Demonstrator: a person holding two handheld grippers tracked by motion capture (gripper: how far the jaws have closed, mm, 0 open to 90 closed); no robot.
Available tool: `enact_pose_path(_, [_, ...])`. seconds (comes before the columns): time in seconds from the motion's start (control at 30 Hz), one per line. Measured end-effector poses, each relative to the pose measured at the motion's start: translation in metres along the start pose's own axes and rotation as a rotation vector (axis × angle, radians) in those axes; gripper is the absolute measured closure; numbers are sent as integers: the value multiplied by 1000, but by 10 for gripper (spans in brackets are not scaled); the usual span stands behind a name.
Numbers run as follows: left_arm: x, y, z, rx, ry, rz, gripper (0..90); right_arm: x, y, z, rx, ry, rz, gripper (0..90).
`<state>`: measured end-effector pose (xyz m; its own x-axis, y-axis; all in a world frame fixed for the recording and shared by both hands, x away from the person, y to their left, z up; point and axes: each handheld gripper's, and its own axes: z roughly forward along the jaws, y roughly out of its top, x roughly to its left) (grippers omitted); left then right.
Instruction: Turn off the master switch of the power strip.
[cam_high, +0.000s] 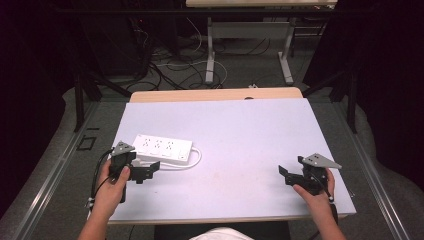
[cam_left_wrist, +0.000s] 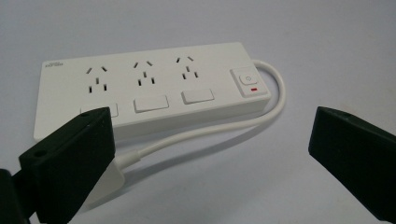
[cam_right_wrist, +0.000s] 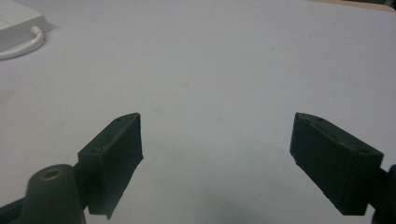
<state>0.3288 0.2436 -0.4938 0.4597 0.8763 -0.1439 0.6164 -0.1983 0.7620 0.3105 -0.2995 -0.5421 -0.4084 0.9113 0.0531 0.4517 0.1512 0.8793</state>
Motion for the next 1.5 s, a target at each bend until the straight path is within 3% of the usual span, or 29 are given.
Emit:
enact_pose_path(0.03, [0, -2, 0, -4, 9, -14, 3, -1, 0, 0, -11, -5, -8, 166])
enact_pose_path(0.07, [2, -3, 0, 3, 13, 1, 3, -1, 0, 0, -9, -10, -6, 164])
enact_pose_path(0.13, [2, -6, 0, -5, 2, -31, 3, -2, 0, 0, -5, -1, 0, 161])
enact_pose_path(0.23, [4, -10, 0, -8, 9, -48, 4, -2, -1, 0, 2, -7, -1, 161])
enact_pose_path(0.43, [8, -20, 2, -2, 10, -60, 3, -5, -1, -1, -3, -11, 5, 161])
enact_pose_path(0.67, [16, -35, 3, -31, 3, -104, 5, -10, -2, -2, 3, -29, 9, 161])
enact_pose_path(0.77, [20, -39, 4, -25, 7, -99, 6, -11, -2, -2, -5, -26, 14, 161])
enact_pose_path(1.17, [40, -52, 3, -36, 33, -150, 11, -14, -3, -2, 3, -37, 21, 161])
enact_pose_path(1.5, [46, -56, 8, -34, 36, -166, 11, -15, -5, 0, 5, -36, 27, 161])
